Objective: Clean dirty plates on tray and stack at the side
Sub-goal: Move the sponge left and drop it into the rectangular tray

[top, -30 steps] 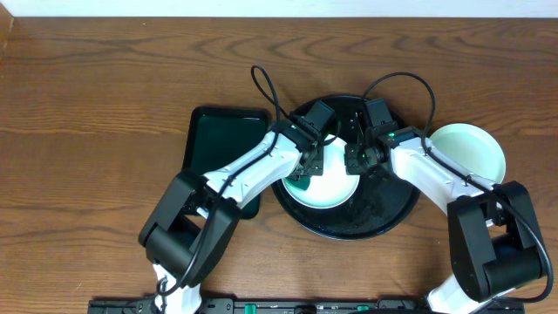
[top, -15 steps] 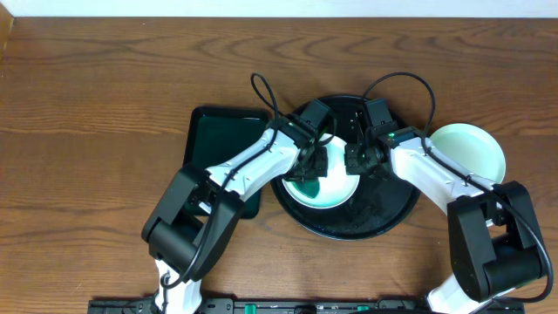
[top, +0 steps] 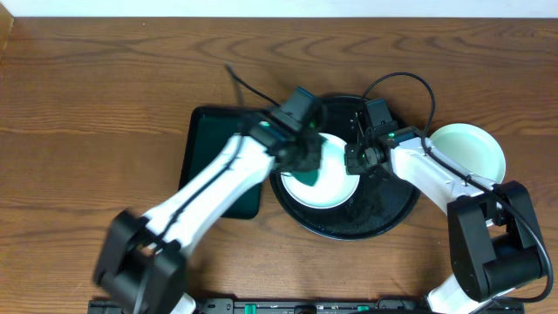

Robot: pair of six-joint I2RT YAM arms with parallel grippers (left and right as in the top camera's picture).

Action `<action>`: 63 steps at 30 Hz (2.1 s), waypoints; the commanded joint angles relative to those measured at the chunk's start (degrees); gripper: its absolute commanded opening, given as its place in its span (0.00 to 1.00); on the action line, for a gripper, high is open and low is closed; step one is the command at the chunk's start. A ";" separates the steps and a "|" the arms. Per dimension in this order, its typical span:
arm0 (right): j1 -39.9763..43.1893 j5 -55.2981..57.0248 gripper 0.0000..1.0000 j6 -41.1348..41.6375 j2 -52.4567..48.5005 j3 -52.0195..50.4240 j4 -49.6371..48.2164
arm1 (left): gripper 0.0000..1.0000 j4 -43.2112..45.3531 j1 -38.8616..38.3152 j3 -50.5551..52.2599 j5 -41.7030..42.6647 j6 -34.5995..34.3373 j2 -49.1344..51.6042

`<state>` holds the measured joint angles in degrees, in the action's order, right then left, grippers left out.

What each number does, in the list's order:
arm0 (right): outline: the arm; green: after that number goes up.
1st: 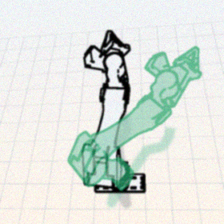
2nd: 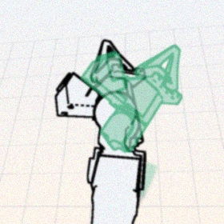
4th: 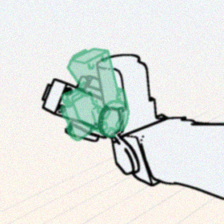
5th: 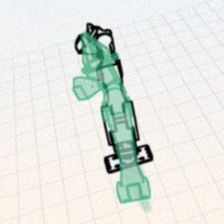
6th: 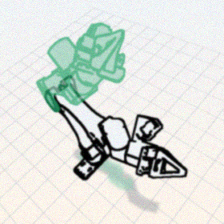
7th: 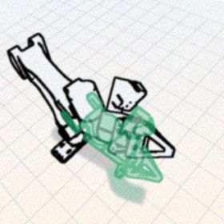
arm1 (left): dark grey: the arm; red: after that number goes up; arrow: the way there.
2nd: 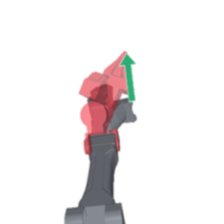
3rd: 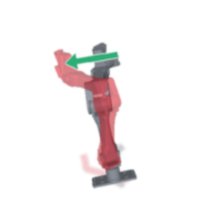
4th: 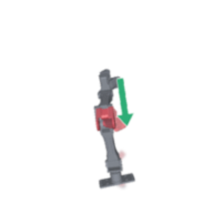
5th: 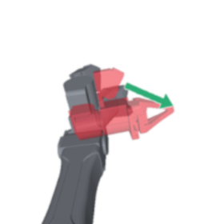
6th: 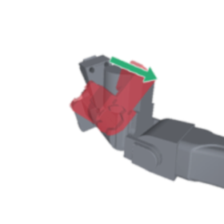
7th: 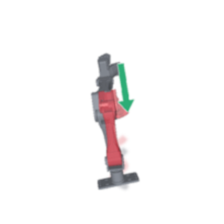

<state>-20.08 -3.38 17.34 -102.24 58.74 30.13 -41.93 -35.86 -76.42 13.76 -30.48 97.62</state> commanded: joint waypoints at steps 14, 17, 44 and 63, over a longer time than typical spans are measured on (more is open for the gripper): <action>-0.66 -3.13 0.01 0.15 0.98 -0.26 -0.42 | 0.08 -13.97 24.28 0.63 -9.33 13.53 -3.19; -0.66 -3.13 0.01 0.15 0.98 -0.26 -0.42 | 0.08 -13.27 25.88 1.62 -10.27 13.53 -3.19; -0.72 -3.13 0.01 0.15 0.98 -0.26 -0.55 | 0.08 5.01 26.58 16.96 -10.40 13.53 -3.19; -0.70 -3.10 0.10 0.15 0.98 -0.26 -0.52 | 0.59 3.41 26.84 11.61 -10.40 13.53 -6.19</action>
<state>-20.08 -3.68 17.41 -102.24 58.72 30.06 -38.46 -9.41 -60.53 4.08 -17.54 94.21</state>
